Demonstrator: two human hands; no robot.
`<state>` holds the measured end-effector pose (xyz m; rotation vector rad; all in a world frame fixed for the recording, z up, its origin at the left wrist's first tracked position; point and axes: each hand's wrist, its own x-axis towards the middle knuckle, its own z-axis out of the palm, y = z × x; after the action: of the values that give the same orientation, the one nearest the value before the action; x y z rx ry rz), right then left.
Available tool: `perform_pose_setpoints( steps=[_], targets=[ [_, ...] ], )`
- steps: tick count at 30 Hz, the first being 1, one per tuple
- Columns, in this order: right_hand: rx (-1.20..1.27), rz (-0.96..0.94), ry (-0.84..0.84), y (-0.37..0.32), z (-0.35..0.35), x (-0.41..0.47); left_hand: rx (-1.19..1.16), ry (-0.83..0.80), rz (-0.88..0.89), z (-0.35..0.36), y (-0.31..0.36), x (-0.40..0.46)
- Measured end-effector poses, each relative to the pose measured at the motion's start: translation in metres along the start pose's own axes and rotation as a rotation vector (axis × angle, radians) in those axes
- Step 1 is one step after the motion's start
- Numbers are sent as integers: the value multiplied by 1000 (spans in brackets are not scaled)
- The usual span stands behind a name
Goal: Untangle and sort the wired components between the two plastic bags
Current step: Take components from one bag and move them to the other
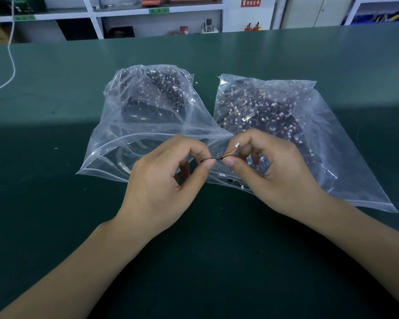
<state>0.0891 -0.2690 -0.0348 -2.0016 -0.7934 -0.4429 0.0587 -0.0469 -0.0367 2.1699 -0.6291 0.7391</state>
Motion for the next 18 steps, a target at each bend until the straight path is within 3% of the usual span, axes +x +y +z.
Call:
perform_pose_setpoints(
  steps=[18],
  targets=[
    [0,-3,-5,0,0,2,-4,-10,-12,0,0,0]
  ],
)
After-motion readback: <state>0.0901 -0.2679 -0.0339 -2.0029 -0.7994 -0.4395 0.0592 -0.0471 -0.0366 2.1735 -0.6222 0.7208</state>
